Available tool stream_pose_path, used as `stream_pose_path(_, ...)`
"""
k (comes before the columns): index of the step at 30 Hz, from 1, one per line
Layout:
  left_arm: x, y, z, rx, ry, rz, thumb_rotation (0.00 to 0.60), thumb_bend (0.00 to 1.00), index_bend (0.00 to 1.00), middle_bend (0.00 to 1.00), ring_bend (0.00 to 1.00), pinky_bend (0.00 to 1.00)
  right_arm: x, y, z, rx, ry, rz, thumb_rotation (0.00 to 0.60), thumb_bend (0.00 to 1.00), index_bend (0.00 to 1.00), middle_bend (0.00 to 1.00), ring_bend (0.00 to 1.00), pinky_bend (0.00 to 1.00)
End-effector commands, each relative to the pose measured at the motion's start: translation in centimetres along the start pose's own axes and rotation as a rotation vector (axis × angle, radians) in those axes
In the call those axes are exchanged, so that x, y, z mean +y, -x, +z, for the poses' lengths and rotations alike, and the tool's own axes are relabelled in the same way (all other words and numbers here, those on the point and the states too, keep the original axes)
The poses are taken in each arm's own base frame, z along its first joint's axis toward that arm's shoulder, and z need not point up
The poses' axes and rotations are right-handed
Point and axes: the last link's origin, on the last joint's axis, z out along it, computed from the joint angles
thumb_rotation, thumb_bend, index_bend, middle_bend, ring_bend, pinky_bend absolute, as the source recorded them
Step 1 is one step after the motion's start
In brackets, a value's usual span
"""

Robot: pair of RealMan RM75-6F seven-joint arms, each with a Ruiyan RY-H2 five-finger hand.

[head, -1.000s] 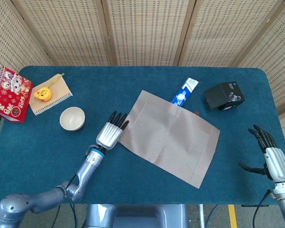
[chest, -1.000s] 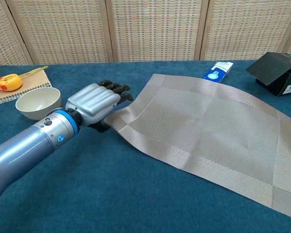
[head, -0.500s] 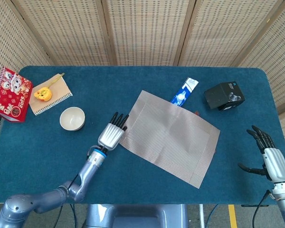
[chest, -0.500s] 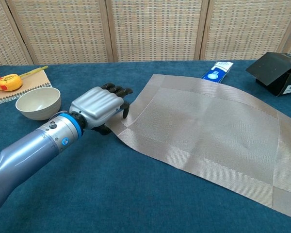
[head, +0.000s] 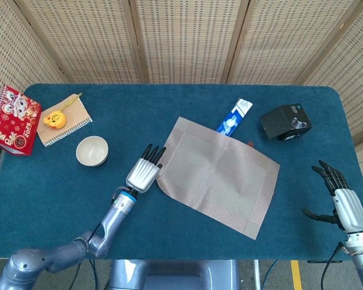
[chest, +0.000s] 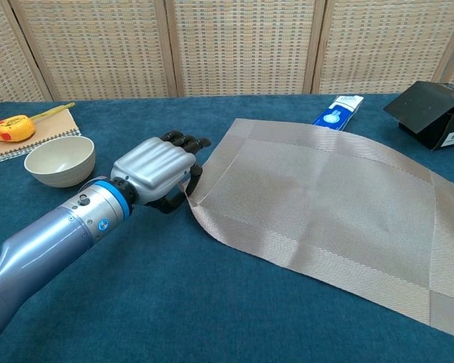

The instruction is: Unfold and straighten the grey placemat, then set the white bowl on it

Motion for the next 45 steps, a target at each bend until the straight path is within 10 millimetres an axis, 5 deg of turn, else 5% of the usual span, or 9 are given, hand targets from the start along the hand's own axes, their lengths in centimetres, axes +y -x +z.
stream_pose_path(1, -0.2, 0.0, -0.1, 0.003, -0.003, 0.001, 0.6, 0.48, 0.66, 0.0, 0.0, 0.0, 0.0, 0.0, 0.0, -0.004, 0.0, -0.002, 0.6, 0.1, 0.14, 0.0, 0.0, 0.0)
stream_pose_path(11, -2.1, -0.3, -2.6, 0.004, -0.014, -0.032, 0.6, 0.48, 0.66, 0.0, 0.0, 0.0, -0.2, 0.2, -0.1, -0.014, -0.006, -0.013, 0.6, 0.1, 0.14, 0.0, 0.0, 0.0)
stream_pose_path(22, -4.8, 0.0, -8.8, -0.053, -0.027, -0.082, 0.6, 0.48, 0.66, 0.0, 0.0, 0.0, -0.3, 0.3, -0.2, -0.006, -0.004, -0.044, 0.6, 0.09, 0.14, 0.0, 0.0, 0.0)
stream_pose_path(33, -4.9, -0.3, -16.0, -0.096, 0.025, -0.156, 0.6, 0.48, 0.66, 0.0, 0.0, 0.0, -0.3, 0.6, -0.3, 0.005, 0.009, -0.078, 0.6, 0.09, 0.14, 0.0, 0.0, 0.0)
stream_pose_path(45, -3.5, -0.1, -19.2, -0.115, 0.096, -0.203, 0.6, 0.48, 0.67, 0.0, 0.0, 0.0, -0.3, 0.8, -0.4, 0.006, 0.015, -0.089, 0.6, 0.09, 0.14, 0.0, 0.0, 0.0)
